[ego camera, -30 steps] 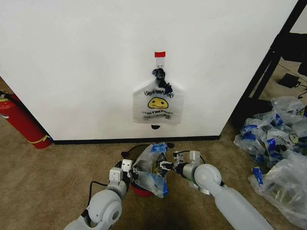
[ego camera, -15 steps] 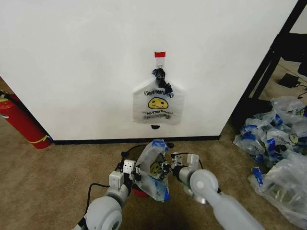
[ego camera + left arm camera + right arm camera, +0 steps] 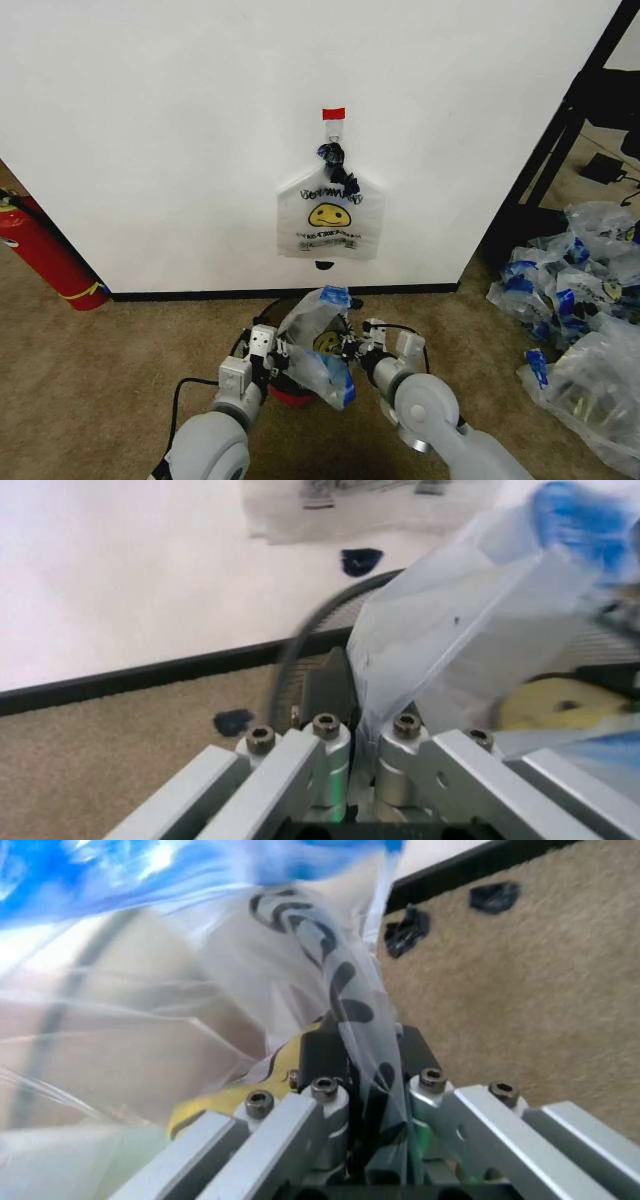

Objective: Pick up the garbage bag from the wall and place it over the trash bin.

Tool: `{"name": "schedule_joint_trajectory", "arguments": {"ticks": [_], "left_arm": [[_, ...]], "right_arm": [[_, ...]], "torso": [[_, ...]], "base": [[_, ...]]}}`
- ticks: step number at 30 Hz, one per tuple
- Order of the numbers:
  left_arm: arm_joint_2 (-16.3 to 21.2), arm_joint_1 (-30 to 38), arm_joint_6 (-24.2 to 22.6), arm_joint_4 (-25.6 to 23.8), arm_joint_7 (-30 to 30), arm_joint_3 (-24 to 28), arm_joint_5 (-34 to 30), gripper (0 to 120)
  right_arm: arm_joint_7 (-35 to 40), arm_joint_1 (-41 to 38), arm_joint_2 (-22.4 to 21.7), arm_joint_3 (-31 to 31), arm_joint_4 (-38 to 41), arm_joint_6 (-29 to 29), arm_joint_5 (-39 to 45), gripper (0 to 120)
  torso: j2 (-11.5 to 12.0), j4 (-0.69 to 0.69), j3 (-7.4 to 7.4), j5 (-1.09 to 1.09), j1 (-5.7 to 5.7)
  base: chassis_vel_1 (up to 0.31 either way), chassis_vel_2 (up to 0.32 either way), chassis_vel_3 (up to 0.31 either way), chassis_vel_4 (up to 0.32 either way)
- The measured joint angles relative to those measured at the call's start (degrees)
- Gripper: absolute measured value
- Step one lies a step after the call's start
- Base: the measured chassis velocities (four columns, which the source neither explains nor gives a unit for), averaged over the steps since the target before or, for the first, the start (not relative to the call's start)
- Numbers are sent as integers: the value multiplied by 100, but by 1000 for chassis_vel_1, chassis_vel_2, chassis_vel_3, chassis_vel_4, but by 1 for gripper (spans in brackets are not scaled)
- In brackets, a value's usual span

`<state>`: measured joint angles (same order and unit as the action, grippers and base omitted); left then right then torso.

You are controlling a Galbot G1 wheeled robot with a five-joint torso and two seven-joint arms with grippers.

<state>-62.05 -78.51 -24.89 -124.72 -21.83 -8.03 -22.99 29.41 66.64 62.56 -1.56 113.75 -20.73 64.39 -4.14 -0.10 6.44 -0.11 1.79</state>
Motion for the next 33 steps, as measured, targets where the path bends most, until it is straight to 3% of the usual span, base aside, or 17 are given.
{"name": "schedule_joint_trajectory", "arguments": {"ticks": [11, 22, 28, 33], "left_arm": [[59, -25, 0, -79, -10, -34, 111, 0], [152, 18, -2, 367, 34, -268, 109, 0], [126, -27, -3, 413, 64, -239, 69, 0], [108, -89, 4, 199, 212, -173, -7, 3]], "right_arm": [[-119, 203, -264, -253, 239, -169, -142, 2], [-899, 311, -783, -771, 356, -614, -136, 2], [-1120, 311, -813, -903, 335, -556, -131, 2], [-1320, 276, -644, -794, 190, -167, -331, 2]], "torso": [[0, 1, 0, 0, 0], [0, 1, 0, 0, 0], [0, 1, 0, 0, 0], [0, 1, 0, 1, 0]], "base": [[0, 0, 0, 0], [0, 0, 0, 0], [0, 0, 0, 0], [0, 0, 0, 0]]}}
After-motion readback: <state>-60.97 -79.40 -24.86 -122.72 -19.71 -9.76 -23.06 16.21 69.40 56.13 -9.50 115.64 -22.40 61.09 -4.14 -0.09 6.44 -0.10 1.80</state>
